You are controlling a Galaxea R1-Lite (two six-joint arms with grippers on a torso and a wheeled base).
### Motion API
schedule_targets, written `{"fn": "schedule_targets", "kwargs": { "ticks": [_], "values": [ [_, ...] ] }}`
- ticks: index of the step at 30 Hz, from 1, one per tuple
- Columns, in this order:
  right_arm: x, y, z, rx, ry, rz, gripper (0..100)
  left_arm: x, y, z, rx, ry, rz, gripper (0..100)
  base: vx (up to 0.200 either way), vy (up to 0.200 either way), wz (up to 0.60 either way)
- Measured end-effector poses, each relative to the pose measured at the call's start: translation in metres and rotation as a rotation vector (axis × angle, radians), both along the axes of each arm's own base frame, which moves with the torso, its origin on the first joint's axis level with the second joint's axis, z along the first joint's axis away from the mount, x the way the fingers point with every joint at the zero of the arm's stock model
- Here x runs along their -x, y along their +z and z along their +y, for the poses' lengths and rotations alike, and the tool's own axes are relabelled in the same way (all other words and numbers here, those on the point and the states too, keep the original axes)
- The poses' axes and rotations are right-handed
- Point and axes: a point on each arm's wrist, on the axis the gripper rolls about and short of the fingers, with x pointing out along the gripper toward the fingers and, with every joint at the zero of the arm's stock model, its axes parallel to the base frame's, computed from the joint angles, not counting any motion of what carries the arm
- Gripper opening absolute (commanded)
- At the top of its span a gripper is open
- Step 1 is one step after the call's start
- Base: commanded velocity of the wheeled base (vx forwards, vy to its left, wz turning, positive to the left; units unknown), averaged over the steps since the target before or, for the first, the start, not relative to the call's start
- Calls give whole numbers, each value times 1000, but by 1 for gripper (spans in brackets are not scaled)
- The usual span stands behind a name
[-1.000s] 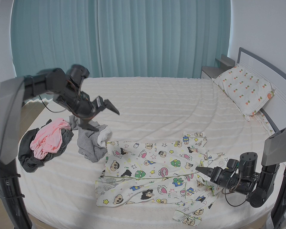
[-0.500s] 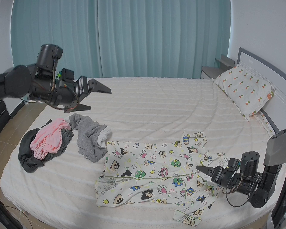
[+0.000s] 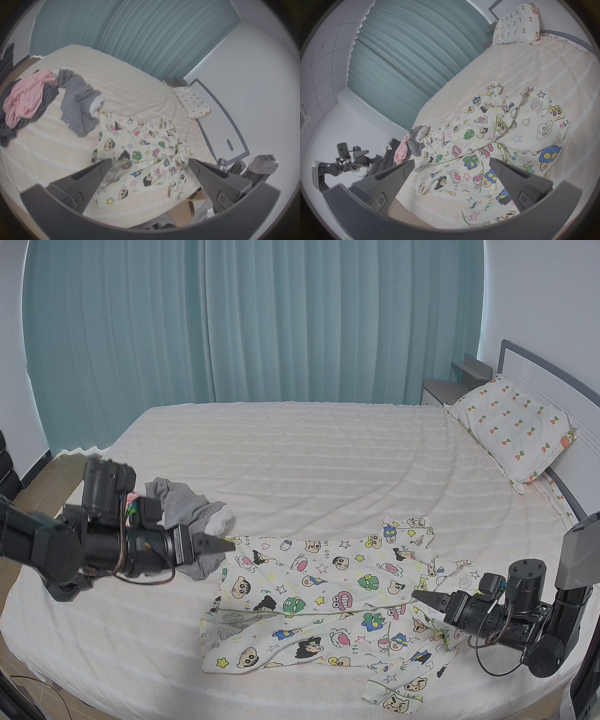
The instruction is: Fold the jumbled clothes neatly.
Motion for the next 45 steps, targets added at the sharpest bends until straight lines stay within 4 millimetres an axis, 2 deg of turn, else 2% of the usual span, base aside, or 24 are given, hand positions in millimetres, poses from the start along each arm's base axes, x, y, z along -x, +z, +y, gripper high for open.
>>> {"fn": "schedule_targets", "kwargs": {
  "ticks": [6, 11, 13, 17, 31, 41, 45],
  "values": [
    [6, -2, -1, 35, 8, 7, 100, 45, -43, 3, -23, 3, 47, 100, -133, 0, 0],
    [11, -5, -2, 79, 3, 14, 100, 87, -66, 5, -49, 57, 74, 100, -200, 0, 0],
    [13, -6, -3, 96, -1, 19, 100, 99, -71, 6, -38, 101, 96, 100, -200, 0, 0],
    [14, -8, -3, 118, -5, 25, 100, 112, -75, 5, -4, 158, 152, 100, -200, 0, 0],
    [13, -33, -2, 182, -10, 116, 100, 118, -70, 4, 149, 285, 235, 100, 0, 0, 0],
    [6, -62, 7, 307, 100, 145, 100, 111, -63, 2, 216, 327, 216, 100, 0, 0, 0],
    [5, -75, 11, 343, 137, 211, 100, 111, -63, 3, 209, 350, 204, 100, 0, 0, 0]
  ]
}}
